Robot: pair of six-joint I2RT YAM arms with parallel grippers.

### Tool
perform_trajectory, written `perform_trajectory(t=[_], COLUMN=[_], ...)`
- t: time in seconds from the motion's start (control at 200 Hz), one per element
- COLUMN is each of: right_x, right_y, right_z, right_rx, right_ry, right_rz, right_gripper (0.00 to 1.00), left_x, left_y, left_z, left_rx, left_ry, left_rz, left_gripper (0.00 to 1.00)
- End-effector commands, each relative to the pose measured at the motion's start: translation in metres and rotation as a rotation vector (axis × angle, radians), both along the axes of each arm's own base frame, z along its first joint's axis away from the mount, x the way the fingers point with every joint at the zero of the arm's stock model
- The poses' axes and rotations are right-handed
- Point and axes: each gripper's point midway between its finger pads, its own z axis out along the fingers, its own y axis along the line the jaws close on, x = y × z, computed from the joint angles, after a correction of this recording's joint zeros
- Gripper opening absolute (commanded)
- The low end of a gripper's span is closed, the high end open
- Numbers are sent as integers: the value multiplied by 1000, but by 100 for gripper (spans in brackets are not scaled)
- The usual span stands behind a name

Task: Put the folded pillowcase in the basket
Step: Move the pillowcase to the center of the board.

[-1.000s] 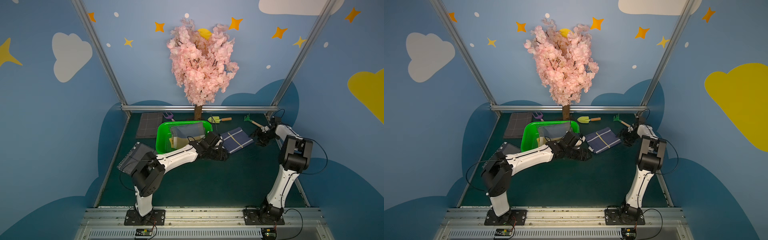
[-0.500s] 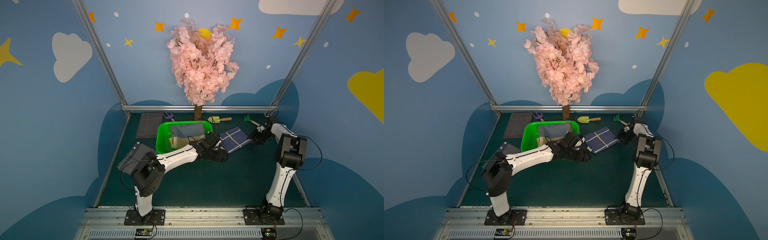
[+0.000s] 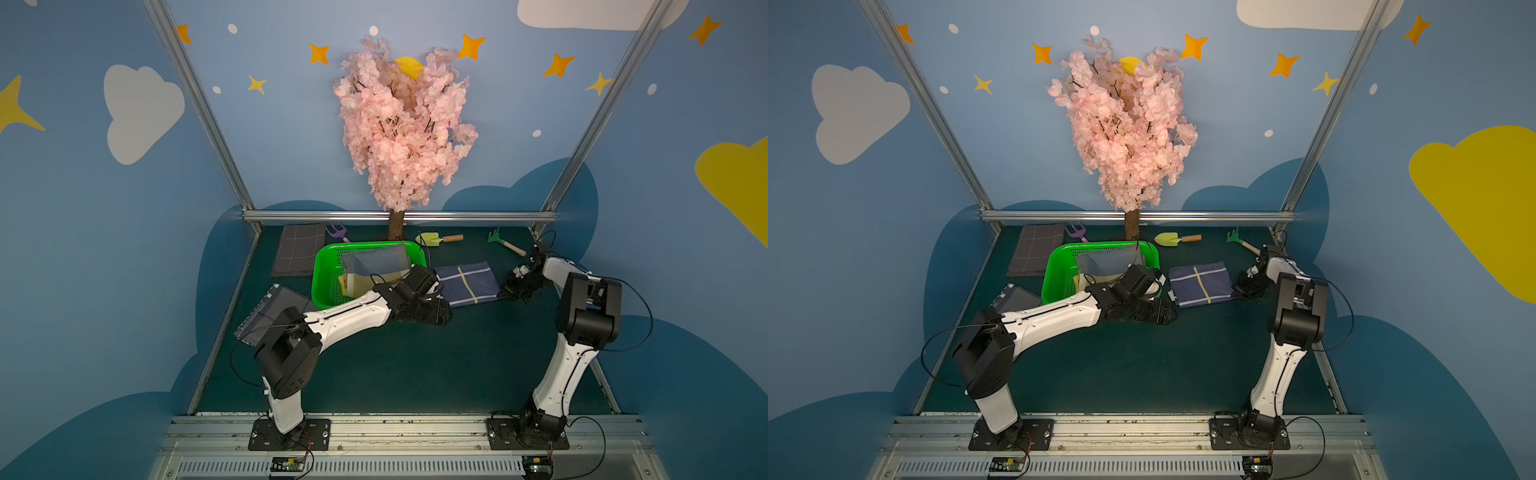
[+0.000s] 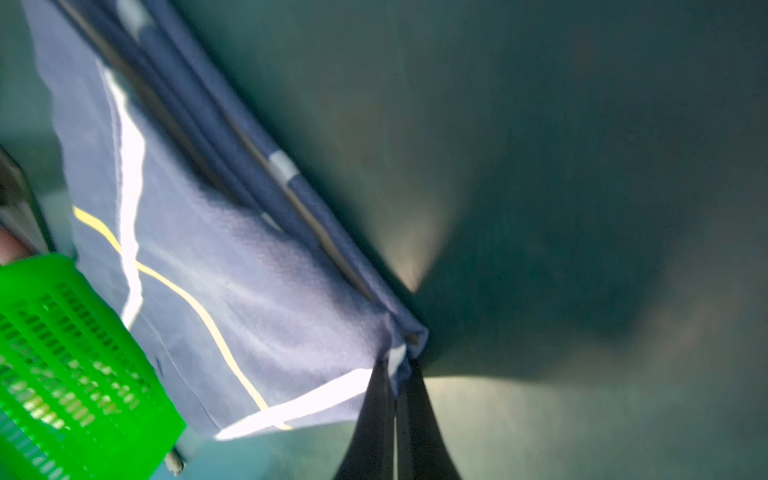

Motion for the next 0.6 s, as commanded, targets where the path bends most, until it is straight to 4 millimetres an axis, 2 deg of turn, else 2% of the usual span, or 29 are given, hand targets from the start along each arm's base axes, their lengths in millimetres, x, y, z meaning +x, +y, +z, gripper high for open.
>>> perform_trajectory(t=[0.0,0.08,0.26,0.37,0.596], right_x=[-25,-47,-87,-105,-138], right_y=[7,15,33,41,49], right_z=[12,20,44,55,50], right_rx=[-34,-21,25,14,12], right_ry=[10,26,-10,-15,17], right_rz=[34,43,41,71,86], right_gripper=[0,0,0,0,0], left_x=[-4,-9,-29,-38,-39], left_y=[10,14,27,25,12], left_z=[2,-6,-48,-69,-87], left_rx=[19,26,67,52,-34], left_ry=[-18,-5,69,111,138], left_rz=[5,4,19,42,86], left_gripper=[79,79,80,82,85])
